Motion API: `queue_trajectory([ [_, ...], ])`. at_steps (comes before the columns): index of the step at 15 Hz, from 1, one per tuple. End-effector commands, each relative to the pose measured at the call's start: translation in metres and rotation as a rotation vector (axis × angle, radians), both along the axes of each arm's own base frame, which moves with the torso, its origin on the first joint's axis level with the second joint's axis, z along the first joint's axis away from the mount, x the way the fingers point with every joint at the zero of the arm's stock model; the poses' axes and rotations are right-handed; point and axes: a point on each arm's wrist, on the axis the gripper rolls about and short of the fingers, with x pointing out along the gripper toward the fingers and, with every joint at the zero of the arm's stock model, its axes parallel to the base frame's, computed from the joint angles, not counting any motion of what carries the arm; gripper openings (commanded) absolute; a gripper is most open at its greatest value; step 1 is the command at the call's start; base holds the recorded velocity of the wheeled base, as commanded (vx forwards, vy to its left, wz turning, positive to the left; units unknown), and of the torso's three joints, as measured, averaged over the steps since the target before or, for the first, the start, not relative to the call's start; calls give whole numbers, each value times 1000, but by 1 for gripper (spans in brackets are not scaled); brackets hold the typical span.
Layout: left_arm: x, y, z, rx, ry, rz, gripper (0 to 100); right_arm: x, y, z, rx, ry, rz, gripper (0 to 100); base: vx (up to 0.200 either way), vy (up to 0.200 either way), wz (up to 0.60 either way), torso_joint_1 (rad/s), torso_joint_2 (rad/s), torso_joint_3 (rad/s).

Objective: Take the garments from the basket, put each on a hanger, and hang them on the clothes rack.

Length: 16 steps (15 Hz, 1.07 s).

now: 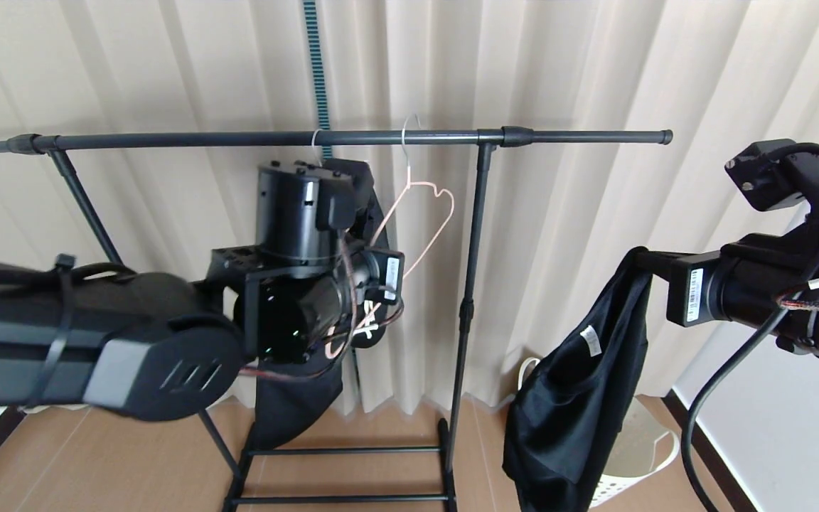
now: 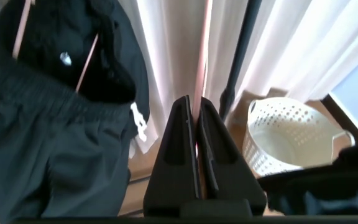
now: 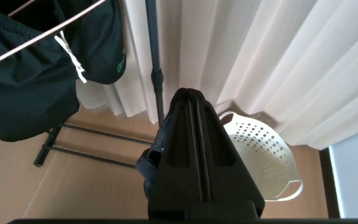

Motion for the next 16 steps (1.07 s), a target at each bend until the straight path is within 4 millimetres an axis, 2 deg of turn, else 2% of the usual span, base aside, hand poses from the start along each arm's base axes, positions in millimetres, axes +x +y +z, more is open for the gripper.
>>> queue_trajectory([
  [1, -56, 35, 0, -40, -31, -71, 0, 0, 7, -8, -14, 27, 23, 0, 0, 0, 0, 0, 0, 0],
  [3, -77, 46, -14, -68, -55, -112, 0, 1, 9, -16, -33, 49, 17, 0, 0, 0, 0, 0, 0, 0],
  [6, -97, 56, -33, -43, -72, -155, 0, 4, 12, -13, -87, 27, 18, 0, 0, 0, 0, 0, 0, 0],
  [7, -110, 62, -48, -7, -74, -222, 0, 8, 12, -5, -197, -21, -4, 0, 0, 0, 0, 0, 0, 0],
  [8, -117, 63, -53, -9, -86, -265, 0, 8, 11, -3, -242, -34, -31, 0, 0, 0, 0, 0, 0, 0],
  [13, -132, 73, -66, -82, -126, -404, 0, 15, 12, -9, -363, -25, -65, 0, 0, 0, 0, 0, 0, 0],
  [16, -132, 73, -74, -75, -106, -437, 0, 21, 15, -3, -364, -42, -75, 0, 0, 0, 0, 0, 0, 0],
])
